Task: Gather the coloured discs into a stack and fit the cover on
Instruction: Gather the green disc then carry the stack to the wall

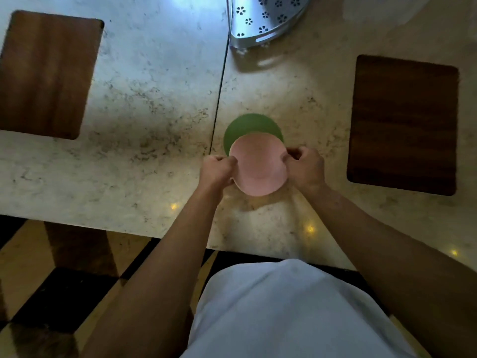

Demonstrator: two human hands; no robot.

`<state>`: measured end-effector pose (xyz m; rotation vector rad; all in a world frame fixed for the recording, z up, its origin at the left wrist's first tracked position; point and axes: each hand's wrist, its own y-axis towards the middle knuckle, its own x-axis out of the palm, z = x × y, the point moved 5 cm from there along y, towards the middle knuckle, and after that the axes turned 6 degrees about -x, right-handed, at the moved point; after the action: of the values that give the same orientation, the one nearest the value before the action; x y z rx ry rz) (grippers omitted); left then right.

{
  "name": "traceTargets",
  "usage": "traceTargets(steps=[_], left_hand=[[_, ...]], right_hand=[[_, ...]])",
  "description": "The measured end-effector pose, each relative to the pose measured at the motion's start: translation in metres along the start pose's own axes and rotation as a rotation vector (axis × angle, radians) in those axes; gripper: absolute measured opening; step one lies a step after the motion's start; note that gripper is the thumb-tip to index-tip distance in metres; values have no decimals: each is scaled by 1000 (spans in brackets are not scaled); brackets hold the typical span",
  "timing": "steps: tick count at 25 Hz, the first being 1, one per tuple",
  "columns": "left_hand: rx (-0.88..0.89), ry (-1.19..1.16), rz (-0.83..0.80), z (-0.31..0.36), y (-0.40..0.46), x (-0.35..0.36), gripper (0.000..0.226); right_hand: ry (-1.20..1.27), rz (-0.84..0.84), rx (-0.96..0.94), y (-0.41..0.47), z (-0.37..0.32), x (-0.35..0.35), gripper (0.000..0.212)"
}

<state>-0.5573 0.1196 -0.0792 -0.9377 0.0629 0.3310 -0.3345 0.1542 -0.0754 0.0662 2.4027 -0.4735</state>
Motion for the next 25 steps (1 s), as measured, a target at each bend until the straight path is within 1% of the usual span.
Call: traceTargets(steps=[2,5,6,9,13,18,23,25], left_hand=[[1,34,-28,14,18,-2,15],[4,96,-37,24,38,-4,10],[9,102,-34,26,41,-5,10],[5,88,-34,28,43,-6,23],[-8,69,-68,31,48,-4,24],[-44,31,-53,33,54,1,19],[-74,7,-12,27,54,-1,20],[-73,23,4,26,54,-1,15]], right_hand=[[-14,28,3,12,-10,4,24],[5,40,-4,31,-19,10,23],[3,36,-18,36,-23,12,23],[-46,17,-43,52,-29,17,23],[-70,19,-1,66,-28,21,22],[-88,-10,10,81,-27,21,24],[-151,-52,-62,87,-30,25,25],[-158,-59,-73,87,-30,24,25]])
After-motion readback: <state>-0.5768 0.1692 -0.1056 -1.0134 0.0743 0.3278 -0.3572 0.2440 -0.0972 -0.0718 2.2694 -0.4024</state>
